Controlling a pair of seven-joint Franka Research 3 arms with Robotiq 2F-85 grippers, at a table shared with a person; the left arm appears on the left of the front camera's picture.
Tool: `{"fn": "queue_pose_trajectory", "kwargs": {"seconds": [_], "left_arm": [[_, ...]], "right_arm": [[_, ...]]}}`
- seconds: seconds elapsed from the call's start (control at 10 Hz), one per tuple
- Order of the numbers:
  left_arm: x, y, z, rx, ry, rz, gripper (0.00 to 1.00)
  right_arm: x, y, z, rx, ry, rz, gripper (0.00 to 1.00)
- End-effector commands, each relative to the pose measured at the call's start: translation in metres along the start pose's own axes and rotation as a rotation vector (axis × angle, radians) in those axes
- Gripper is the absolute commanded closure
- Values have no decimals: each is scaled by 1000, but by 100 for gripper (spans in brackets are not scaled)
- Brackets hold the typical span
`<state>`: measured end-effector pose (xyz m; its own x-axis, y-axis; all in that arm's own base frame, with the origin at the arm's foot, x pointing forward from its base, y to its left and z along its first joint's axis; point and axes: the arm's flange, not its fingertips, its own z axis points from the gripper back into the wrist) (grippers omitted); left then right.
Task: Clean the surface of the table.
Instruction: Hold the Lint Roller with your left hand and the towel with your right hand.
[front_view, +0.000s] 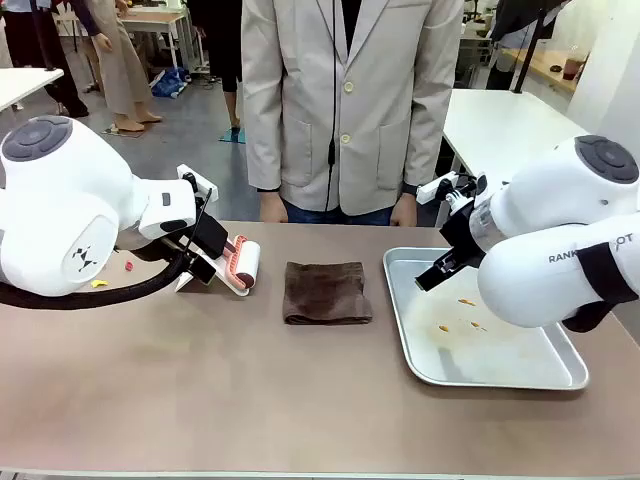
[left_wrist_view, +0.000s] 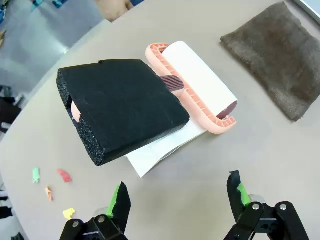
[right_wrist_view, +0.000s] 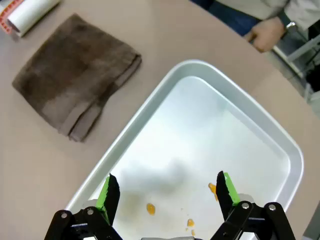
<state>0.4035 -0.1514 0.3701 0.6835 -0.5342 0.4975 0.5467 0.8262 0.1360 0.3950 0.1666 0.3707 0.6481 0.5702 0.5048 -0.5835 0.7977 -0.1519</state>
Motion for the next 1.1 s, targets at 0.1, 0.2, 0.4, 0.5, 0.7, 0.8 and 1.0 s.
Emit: {"fn": "queue_pose_trajectory", "kwargs": {"seconds": [0.1, 0.2, 0.4, 0.5, 0.7, 0.8, 1.0], "left_arm": [[0, 0, 0, 0, 0, 0, 0], [0, 0, 0, 0, 0, 0, 0], [0, 0, 0, 0, 0, 0, 0], [0, 0, 0, 0, 0, 0, 0], [0, 0, 0, 0, 0, 0, 0], [0, 0, 0, 0, 0, 0, 0], [0, 0, 0, 0, 0, 0, 0]], "right_arm": [[0, 0, 0, 0, 0, 0, 0], [0, 0, 0, 0, 0, 0, 0], [0, 0, 0, 0, 0, 0, 0], [0, 0, 0, 0, 0, 0, 0], [0, 0, 0, 0, 0, 0, 0], [0, 0, 0, 0, 0, 0, 0], [0, 0, 0, 0, 0, 0, 0]]}}
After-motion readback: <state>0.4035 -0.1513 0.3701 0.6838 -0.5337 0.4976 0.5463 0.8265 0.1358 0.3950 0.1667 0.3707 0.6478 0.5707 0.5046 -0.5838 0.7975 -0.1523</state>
